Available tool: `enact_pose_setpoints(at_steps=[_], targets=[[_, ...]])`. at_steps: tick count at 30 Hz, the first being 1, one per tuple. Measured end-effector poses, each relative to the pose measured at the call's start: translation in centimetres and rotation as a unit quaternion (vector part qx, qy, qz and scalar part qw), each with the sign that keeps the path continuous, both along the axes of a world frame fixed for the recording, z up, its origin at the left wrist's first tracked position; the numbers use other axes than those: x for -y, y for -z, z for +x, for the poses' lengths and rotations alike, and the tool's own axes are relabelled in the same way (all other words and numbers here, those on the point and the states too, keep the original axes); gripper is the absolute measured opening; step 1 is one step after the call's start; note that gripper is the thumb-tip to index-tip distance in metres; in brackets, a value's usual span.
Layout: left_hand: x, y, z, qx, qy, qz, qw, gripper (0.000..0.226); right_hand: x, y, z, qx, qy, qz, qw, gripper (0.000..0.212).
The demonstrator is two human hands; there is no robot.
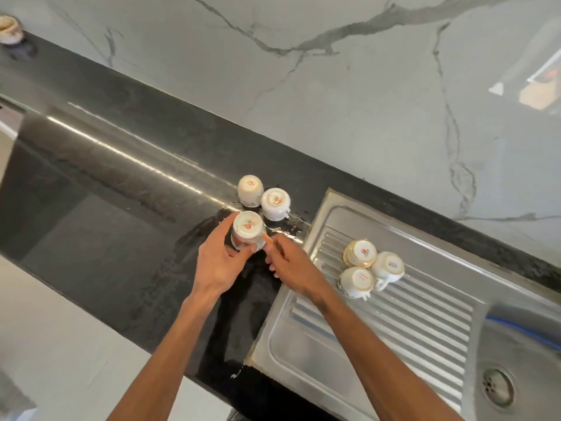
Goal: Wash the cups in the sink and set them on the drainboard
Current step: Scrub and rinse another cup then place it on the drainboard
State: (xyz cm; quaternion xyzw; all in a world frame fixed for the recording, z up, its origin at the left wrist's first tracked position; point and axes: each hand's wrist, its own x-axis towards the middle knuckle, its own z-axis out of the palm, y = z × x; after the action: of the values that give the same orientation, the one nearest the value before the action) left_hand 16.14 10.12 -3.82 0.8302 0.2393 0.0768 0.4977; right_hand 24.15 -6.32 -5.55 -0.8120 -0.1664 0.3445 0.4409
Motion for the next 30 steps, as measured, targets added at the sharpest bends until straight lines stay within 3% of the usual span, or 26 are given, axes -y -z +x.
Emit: enact_pose_setpoints(at_steps=[6, 11, 16, 20, 23, 27, 30], targets=[[10.1, -2.5, -1.8, 0.007, 0.102, 0.014, 0.995, 0.069, 12.5, -2.7, -4.3, -0.103, 0.110, 0.078, 0.985, 0.029], [21.6, -4.4, -1.6, -0.009, 0.236, 0.001, 0.972, 0.068, 24.9, -4.3, -9.6, -0.076, 0.201, 0.087, 0.973, 0.049], [34.6, -4.5, -1.0, -0.032, 0.360, -0.023, 0.932, 0.047, 38.1, -4.3, -13.9, -0.073, 0.309, 0.121, 0.941, 0.054], [45.1, -2.2, 0.3, -0.085, 0.332, -0.130, 0.930, 0.034, 48.6, -3.1, -15.0, -0.044, 0.394, 0.085, 0.914, 0.049], [52.9, -0.3, 1.6, -0.124, 0.286, -0.202, 0.928, 0.006, 56.9, -2.5, -13.2, 0.006, 0.433, 0.037, 0.901, 0.046], [59.8, -1.0, 3.3, -0.149, 0.269, -0.236, 0.922, 0.008, 64.0, -1.8, -7.4, 0.054, 0.426, -0.024, 0.903, 0.043], [62.7, -2.0, 4.8, -0.145, 0.240, -0.254, 0.925, 0.009, 66.5, -1.8, -3.8, 0.077, 0.367, -0.048, 0.926, 0.039]])
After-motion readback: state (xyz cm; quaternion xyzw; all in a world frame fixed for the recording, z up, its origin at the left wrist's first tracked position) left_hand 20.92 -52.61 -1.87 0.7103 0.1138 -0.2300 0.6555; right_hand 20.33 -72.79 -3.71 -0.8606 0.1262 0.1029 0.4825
